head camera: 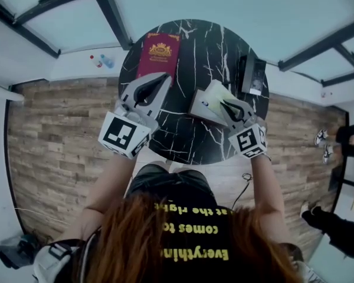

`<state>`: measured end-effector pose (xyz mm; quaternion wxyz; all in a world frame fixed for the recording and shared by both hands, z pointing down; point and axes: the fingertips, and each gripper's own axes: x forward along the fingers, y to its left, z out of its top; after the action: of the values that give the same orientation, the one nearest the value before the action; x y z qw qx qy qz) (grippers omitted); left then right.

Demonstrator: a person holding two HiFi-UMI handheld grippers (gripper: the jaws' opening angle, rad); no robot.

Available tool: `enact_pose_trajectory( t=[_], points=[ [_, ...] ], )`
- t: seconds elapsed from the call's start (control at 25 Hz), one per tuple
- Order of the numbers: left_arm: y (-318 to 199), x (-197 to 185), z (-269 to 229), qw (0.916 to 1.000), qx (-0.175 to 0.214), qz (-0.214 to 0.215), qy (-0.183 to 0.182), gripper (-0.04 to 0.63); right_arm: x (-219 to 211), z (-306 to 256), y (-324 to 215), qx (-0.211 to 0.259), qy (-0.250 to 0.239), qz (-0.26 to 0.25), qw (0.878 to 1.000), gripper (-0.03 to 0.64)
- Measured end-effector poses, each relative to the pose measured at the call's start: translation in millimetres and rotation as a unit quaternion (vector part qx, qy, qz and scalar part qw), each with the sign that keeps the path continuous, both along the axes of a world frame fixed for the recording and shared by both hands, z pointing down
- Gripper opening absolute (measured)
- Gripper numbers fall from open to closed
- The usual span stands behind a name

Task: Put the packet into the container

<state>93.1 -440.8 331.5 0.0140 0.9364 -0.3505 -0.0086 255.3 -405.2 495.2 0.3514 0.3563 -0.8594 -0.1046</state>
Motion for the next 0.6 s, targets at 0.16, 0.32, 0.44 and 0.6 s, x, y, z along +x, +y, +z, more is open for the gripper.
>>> enact_pose_trajectory(
  t=[0.16,0.32,0.44,0.6],
  points=[
    [2.6,-6.2,3.5,0.9999,-0.001,-0.008,-0.006,-0.002,-6.1,39.4,-6.5,-0.058,0.012,-0.044,0.997,0.031],
    [4.8,-11.3,7.4,0.9998,-0.009,-0.013,-0.011,-0.002,-8.5,65.1,-7.7,-0.109,0.024,-0.075,0.991,0.031],
    [4.8,-13.6,9.3,0.9997,-0.012,-0.016,-0.013,-0.002,-10.0,77.5,-4.6,-0.139,0.021,-0.094,0.986,0.031],
    [5.8,-14.5,12.0,0.9996,-0.014,-0.018,-0.015,-0.002,-10.1,99.9,-2.6,-0.166,0.027,-0.11,0.98,0.031]
  ],
)
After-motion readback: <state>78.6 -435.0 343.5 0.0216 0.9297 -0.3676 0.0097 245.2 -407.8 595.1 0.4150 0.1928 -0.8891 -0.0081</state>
